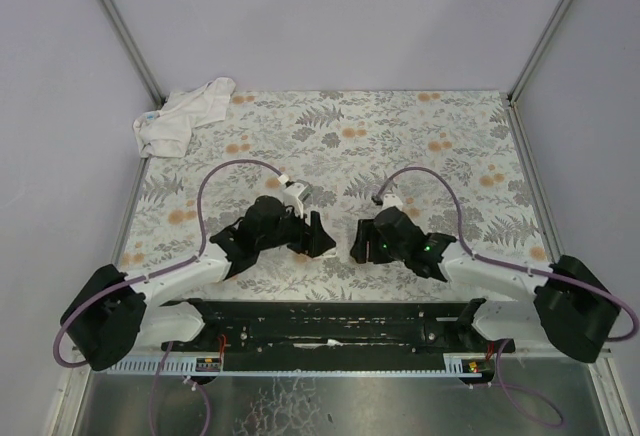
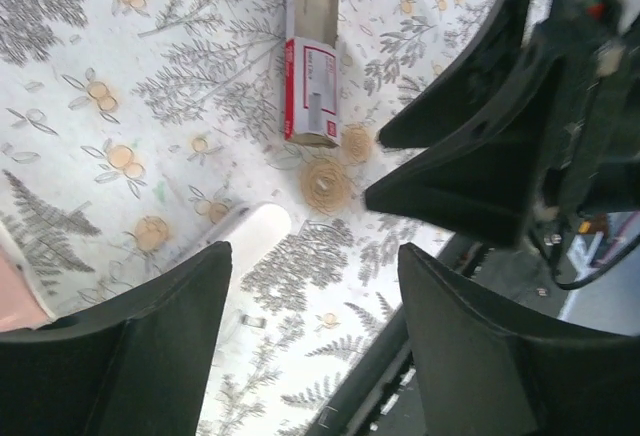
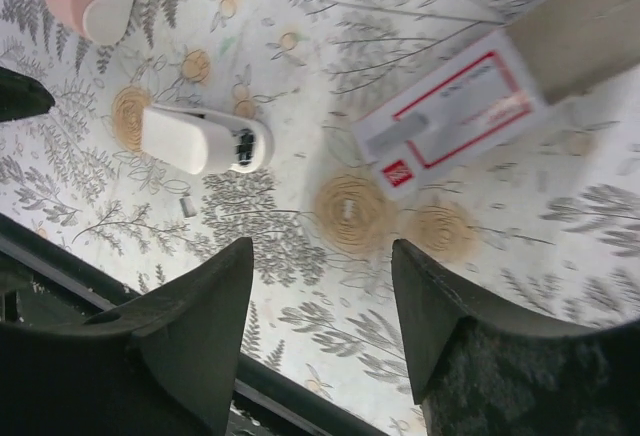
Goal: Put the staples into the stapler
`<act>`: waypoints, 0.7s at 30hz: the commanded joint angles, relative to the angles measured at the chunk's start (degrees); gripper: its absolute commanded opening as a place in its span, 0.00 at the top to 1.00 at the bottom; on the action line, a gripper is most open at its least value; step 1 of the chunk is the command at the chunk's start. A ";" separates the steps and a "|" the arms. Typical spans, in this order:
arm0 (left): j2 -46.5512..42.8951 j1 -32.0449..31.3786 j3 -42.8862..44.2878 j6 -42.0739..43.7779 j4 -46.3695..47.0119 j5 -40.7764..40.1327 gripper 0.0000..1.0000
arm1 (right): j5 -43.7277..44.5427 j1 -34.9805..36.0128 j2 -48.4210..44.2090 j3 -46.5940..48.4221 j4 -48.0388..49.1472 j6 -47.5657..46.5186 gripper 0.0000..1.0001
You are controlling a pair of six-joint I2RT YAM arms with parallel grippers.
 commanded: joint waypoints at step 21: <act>11.32 0.44 -9.00 15.36 23.23 8.97 0.31 | -8.74 -6.91 -6.09 -3.25 -1.31 -6.26 0.30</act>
